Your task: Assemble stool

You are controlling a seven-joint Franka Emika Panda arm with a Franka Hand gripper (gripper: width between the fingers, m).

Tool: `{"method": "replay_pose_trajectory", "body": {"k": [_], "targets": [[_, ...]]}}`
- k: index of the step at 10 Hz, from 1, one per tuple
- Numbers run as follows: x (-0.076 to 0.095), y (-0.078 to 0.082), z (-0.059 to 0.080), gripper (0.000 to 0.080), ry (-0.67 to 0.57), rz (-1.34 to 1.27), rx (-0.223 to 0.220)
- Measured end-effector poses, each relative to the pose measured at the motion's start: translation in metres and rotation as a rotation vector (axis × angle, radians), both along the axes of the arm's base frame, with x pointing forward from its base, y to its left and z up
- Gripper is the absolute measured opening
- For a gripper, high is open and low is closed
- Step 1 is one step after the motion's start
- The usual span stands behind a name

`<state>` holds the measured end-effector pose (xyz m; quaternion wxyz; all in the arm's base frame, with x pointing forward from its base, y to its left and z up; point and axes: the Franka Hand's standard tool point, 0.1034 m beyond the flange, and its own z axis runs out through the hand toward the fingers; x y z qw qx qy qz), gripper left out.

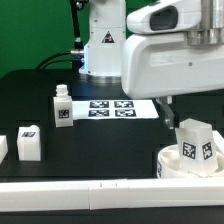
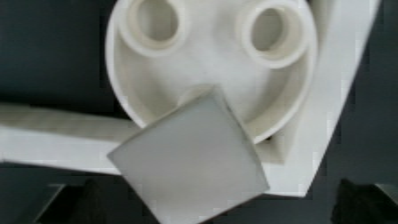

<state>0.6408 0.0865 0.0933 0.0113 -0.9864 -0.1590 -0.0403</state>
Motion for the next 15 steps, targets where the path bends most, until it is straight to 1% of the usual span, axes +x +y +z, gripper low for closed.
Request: {"method": "replay_pose_trajectory", "body": {"k": [1,2,3,4,5,6,7,8,9,10,11,13,14,15], "targets": [[-0.002,0.001,-0.007,0.0649,0.004,0.131,-0.030],[-0.005,0.006,-0.020,0.0649,0.008,0.199,-0.048],[-0.006,0.006,-0.027,0.0649,0.005,0.200,-0.051],[-0.006,0.005,-0.029,0.0649,0.005,0.181,-0.051],[-0.005,0.005,-0.028,0.0619,0.004,0.163,-0.050],[-0.005,0.004,-0.029,0.0619,0.006,0.146,-0.048],[-0.006,0.004,-0.029,0.0440,0.007,0.108,-0.046],[-0.006,0.004,-0.029,0.0440,0.008,0.034,-0.040],[-0.006,0.004,-0.029,0.0332,0.009,-0.043,-0.034],[-0.006,0.004,-0.029,0.0332,0.010,-0.092,-0.030],[-0.005,0.006,-0.030,0.0332,0.008,-0.284,-0.012],[-0.004,0.007,-0.031,0.0332,0.011,-0.569,0.027],[-0.003,0.007,-0.031,0.0332,0.024,-0.723,0.065],[-0.002,0.006,-0.030,0.0332,0.032,-0.788,0.077]]}}
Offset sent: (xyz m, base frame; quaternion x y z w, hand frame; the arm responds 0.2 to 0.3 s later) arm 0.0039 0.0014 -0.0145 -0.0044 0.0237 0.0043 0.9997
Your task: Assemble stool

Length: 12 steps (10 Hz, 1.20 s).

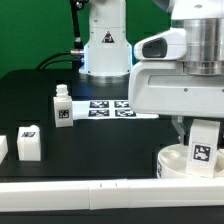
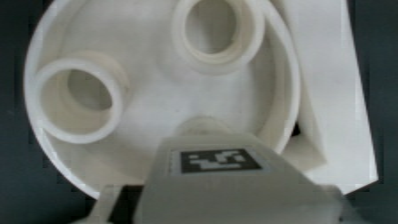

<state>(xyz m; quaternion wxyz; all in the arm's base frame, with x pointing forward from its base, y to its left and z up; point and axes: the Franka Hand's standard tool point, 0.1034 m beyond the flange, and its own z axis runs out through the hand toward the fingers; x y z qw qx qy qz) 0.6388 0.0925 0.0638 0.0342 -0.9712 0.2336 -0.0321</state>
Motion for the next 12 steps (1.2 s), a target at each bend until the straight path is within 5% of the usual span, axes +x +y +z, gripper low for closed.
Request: {"method": "replay_pose_trajectory", "body": {"k": [4,7,10,12], "targets": [[-0.001,0.005,0.000,0.0333,0.015,-0.299,0.028],[-0.001,0.022,-0.001,0.0334,0.011,-0.918,0.117],[-0.002,0.024,-0.001,0.0334,0.025,-1.013,0.131],[-0.001,0.029,0.001,0.0334,0.051,-1.322,0.185]]}}
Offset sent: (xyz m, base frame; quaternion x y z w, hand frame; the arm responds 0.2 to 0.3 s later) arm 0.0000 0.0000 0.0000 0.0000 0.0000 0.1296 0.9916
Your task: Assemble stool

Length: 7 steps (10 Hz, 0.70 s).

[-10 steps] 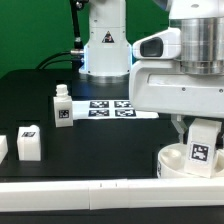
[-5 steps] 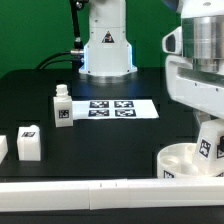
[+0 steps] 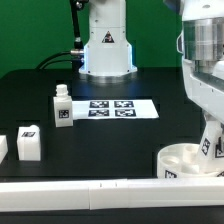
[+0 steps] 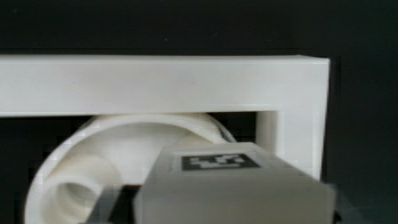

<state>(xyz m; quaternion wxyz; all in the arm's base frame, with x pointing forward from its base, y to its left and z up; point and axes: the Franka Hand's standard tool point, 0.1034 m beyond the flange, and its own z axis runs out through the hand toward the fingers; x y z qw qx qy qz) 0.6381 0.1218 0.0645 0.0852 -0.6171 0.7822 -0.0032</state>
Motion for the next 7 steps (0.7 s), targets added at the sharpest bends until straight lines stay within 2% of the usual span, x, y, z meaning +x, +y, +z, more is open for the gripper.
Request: {"method": "replay_pose_trajectory", "body": {"k": [1,2,5,6,7], "targets": [[0.0006,0.0040,0.0010,0.0334,0.012,-0.215,0.033],[-0.0012,0.0082,-0.0008,0.0334,0.015,-0.263,0.048],[-0.0038,0.0082,-0.0028,0.0334,0.009,-0.257,0.050],[-0.0039,0.0083,-0.0030,0.0428,0.006,-0.232,0.046],[-0.0039,0.0081,-0.0028,0.0428,0.002,-0.186,0.039]]}}
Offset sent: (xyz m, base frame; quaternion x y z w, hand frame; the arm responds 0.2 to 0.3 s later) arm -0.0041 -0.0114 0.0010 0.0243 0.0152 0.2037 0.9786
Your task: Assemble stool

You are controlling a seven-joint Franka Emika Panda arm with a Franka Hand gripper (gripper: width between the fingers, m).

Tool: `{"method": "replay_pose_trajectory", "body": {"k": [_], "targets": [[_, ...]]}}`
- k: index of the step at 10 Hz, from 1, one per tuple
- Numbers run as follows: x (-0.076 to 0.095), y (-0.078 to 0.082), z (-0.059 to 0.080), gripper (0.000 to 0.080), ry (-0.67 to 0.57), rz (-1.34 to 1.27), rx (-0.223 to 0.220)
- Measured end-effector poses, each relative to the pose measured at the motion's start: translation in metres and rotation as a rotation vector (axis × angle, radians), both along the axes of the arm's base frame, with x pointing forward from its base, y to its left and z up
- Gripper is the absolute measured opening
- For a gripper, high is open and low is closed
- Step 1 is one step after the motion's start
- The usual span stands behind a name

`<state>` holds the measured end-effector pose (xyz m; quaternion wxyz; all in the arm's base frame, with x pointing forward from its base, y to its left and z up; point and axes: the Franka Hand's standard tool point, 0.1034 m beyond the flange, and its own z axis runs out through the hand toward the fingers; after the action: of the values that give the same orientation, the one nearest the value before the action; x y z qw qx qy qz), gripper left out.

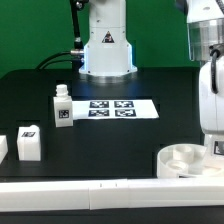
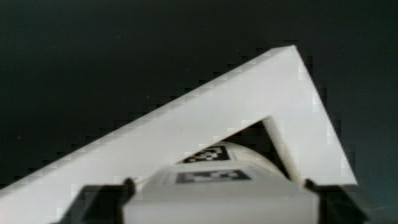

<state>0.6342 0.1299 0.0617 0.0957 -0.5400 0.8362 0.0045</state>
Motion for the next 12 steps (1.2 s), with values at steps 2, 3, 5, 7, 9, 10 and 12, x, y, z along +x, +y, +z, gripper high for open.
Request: {"method": "replay_pose_trajectory", "body": {"k": [2,3,5,7,9,10,12], "targets": [[0.001,0.002,0.010,0.0631,-0.038,0.265,-0.034],[0.001,0.005,0.017,0.0631,-0.063,0.467,-0.059],[-0.001,0.009,0.020,0.0648,-0.069,0.612,-0.075],[-0.001,0.007,0.019,0.0648,-0.084,0.755,-0.099],[0.005,0.004,0.034,0.0648,-0.136,1.116,-0.180],[0.004,0.008,0.038,0.0648,-0.146,1.302,-0.225],[0.002,0.007,0.034,0.0648,-0.174,1.462,-0.291]]}}
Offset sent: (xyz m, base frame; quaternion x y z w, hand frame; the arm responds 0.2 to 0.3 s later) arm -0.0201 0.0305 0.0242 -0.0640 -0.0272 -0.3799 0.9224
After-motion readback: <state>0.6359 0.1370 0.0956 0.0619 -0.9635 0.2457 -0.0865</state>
